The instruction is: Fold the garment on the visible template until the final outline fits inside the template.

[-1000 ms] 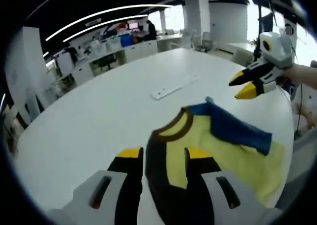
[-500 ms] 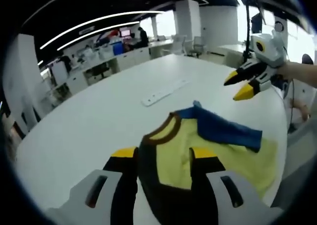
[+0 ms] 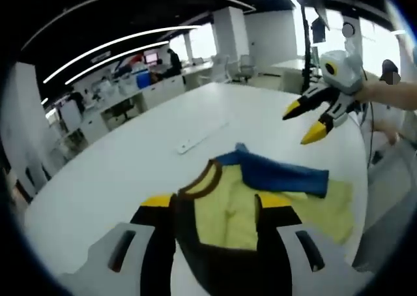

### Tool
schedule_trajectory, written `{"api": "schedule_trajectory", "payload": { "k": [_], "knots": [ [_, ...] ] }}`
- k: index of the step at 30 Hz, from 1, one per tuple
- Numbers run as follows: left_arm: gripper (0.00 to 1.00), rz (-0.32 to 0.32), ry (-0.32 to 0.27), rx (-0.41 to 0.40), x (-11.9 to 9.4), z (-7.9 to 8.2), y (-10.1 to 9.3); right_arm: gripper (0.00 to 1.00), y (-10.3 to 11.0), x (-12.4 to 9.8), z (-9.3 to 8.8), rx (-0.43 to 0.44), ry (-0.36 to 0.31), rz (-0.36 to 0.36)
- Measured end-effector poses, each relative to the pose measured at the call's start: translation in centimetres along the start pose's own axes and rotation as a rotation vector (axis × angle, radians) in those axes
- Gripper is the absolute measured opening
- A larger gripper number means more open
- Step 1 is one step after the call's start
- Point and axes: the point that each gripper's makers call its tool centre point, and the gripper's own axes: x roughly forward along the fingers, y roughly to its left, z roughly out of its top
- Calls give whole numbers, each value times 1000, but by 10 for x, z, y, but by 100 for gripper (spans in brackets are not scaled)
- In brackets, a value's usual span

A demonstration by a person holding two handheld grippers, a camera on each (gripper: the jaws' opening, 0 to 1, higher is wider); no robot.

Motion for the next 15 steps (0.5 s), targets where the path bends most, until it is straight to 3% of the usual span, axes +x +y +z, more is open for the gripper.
{"api": "schedule_trajectory", "payload": {
  "k": [8,15],
  "knots": [
    [56,-11,-19,17,-17,5,-9,51,12,-16,1,-44,-1,5],
    [62,-43,-18,41,-27,4,-27,64,42,-30,4,-99,4,62]
  ]
}}
